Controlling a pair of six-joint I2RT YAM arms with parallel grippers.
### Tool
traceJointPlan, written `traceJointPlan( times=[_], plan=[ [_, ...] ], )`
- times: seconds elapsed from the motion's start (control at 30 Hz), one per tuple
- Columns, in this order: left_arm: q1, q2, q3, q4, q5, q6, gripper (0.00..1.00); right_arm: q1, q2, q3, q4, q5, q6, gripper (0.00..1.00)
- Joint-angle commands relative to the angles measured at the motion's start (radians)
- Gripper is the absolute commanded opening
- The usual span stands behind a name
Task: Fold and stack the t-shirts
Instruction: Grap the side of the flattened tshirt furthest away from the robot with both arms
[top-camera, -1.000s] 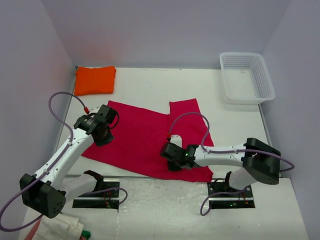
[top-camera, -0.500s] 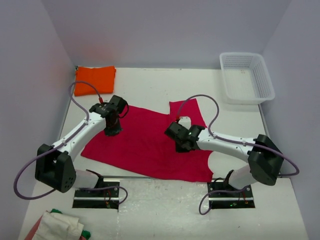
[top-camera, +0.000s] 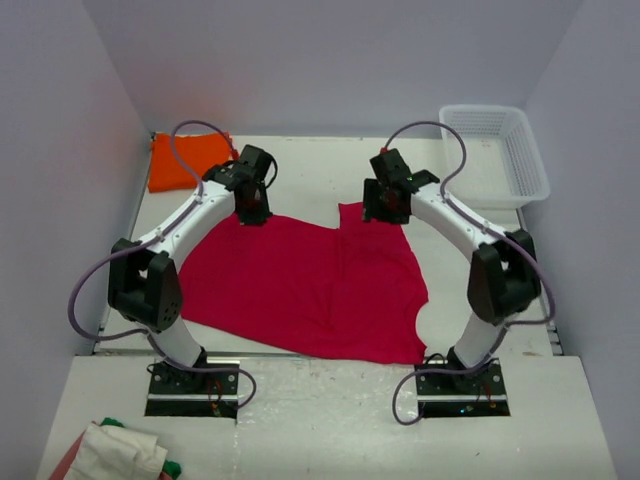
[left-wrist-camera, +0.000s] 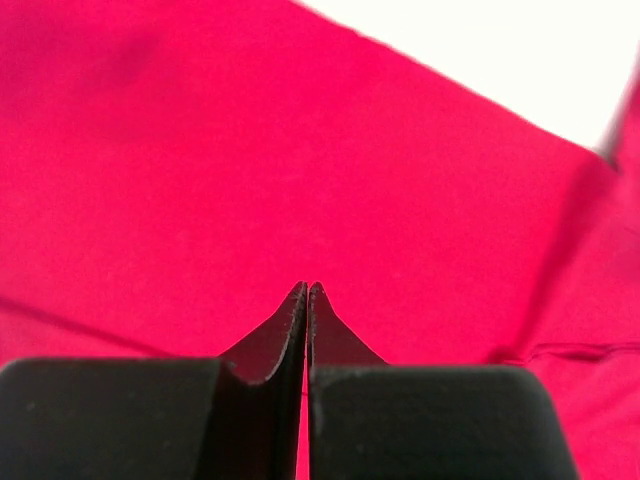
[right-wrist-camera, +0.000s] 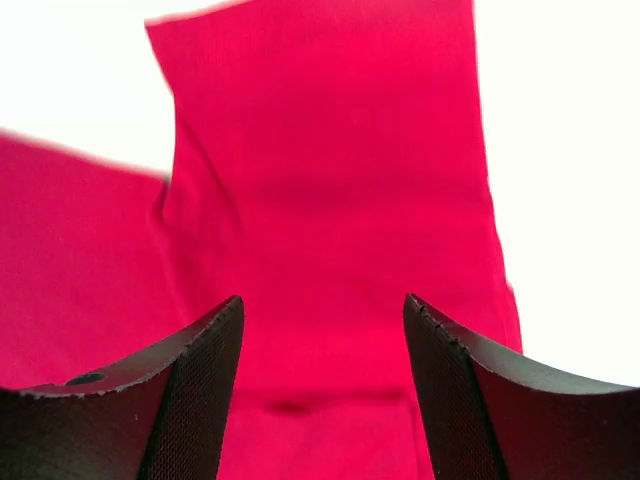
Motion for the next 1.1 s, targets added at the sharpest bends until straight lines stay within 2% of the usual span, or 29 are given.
traceJointPlan(
  times=[0.0, 0.07, 0.13, 0.2, 0.23, 0.3, 0.33, 0.4, 0.53, 0.57, 0.73, 1.07],
  plan=[
    [-0.004, 0.058, 0.066, 0.097, 0.19, 0.119, 0.0, -0.048, 0.15, 0.111, -0.014, -0.092, -0.108, 0.66],
    [-0.006, 0.118, 0.09, 0.133, 0.337, 0.161, 0.0, -0.08, 0.218, 0.157, -0.009, -0.118, -0.119, 0.68],
    [-0.006, 0.167, 0.148, 0.164, 0.416, 0.207, 0.01, -0.095, 0.236, 0.172, -0.006, -0.133, -0.125, 0.69],
    [-0.007, 0.239, 0.212, 0.19, 0.502, 0.228, 0.05, -0.106, 0.212, 0.154, 0.011, -0.144, -0.125, 0.75],
    [-0.009, 0.254, 0.228, 0.207, 0.511, 0.23, 0.13, -0.108, 0.194, 0.125, 0.029, -0.149, -0.125, 0.8],
    [-0.013, 0.284, 0.247, 0.292, 0.526, 0.231, 0.25, -0.108, 0.128, 0.096, 0.04, -0.15, -0.121, 0.83],
    [-0.013, 0.299, 0.251, 0.318, 0.529, 0.225, 0.35, -0.108, 0.106, 0.067, 0.042, -0.159, -0.122, 0.84],
    [-0.013, 0.328, 0.28, 0.391, 0.551, 0.205, 0.42, -0.108, 0.048, 0.027, 0.036, -0.155, -0.121, 0.84],
    [-0.016, 0.521, 0.427, 0.412, 0.713, 0.17, 0.52, -0.109, -0.061, -0.061, 0.037, -0.134, -0.118, 0.85],
    [-0.017, 0.552, 0.478, 0.428, 0.741, 0.153, 0.53, -0.109, -0.101, -0.076, 0.04, -0.14, -0.116, 0.85],
    [-0.038, 0.687, 0.546, 0.501, 0.805, 0.115, 0.56, -0.119, -0.17, -0.162, 0.052, -0.15, -0.113, 0.85],
    [-0.069, 0.774, 0.578, 0.553, 0.79, 0.109, 0.57, -0.165, -0.224, -0.219, 0.066, -0.169, -0.118, 0.85]
  ],
)
